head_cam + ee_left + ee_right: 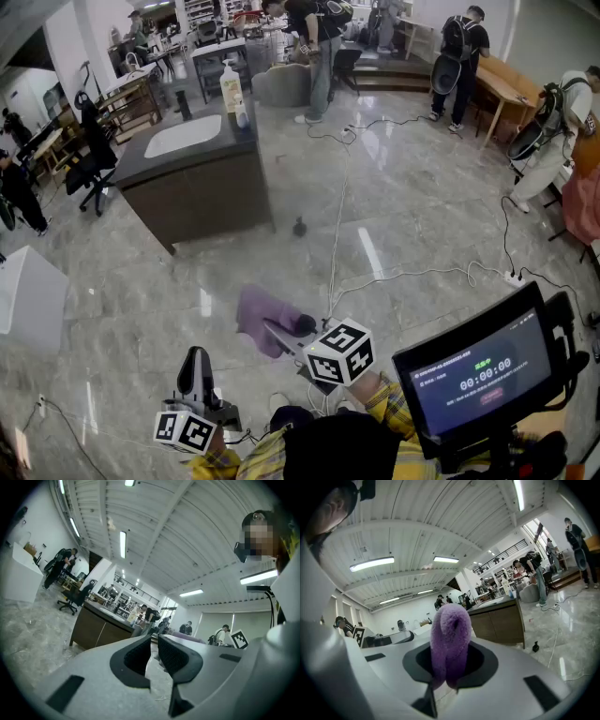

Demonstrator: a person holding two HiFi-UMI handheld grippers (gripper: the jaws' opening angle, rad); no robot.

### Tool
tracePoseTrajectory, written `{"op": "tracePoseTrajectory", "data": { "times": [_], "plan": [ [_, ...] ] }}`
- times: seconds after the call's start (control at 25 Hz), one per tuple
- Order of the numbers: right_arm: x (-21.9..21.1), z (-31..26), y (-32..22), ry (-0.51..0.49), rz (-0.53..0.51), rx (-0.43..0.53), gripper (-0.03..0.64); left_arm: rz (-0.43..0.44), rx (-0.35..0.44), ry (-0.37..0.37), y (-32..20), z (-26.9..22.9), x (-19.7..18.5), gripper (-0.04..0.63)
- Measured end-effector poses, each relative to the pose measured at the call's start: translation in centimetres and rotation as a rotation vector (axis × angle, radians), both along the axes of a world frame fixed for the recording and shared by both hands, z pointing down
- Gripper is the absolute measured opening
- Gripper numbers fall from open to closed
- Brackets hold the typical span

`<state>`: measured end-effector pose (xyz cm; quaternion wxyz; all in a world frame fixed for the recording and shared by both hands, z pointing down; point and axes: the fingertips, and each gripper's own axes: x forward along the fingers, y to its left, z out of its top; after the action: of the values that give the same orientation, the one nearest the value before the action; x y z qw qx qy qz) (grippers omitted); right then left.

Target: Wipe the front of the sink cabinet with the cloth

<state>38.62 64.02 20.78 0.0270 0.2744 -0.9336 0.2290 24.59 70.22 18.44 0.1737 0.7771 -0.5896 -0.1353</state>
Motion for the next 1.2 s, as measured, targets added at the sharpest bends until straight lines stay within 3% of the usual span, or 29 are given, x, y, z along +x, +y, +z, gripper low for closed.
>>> {"op": "tracePoseTrajectory", "data": {
  "times": [0.76, 1.2],
  "plan": [
    [0.0, -0.9, -0.9, -0.071, -0.004, -0.03, 0.066, 0.011, 0.001, -0.005, -1.1, -0.3, 0.1, 0.044],
    [0.3, 0.2, 0.2, -0.06, -0.062, -0.024, 0.066, -0.046, -0.001, 0.002, 0.2, 0.5, 0.1, 0.044]
  ]
}}
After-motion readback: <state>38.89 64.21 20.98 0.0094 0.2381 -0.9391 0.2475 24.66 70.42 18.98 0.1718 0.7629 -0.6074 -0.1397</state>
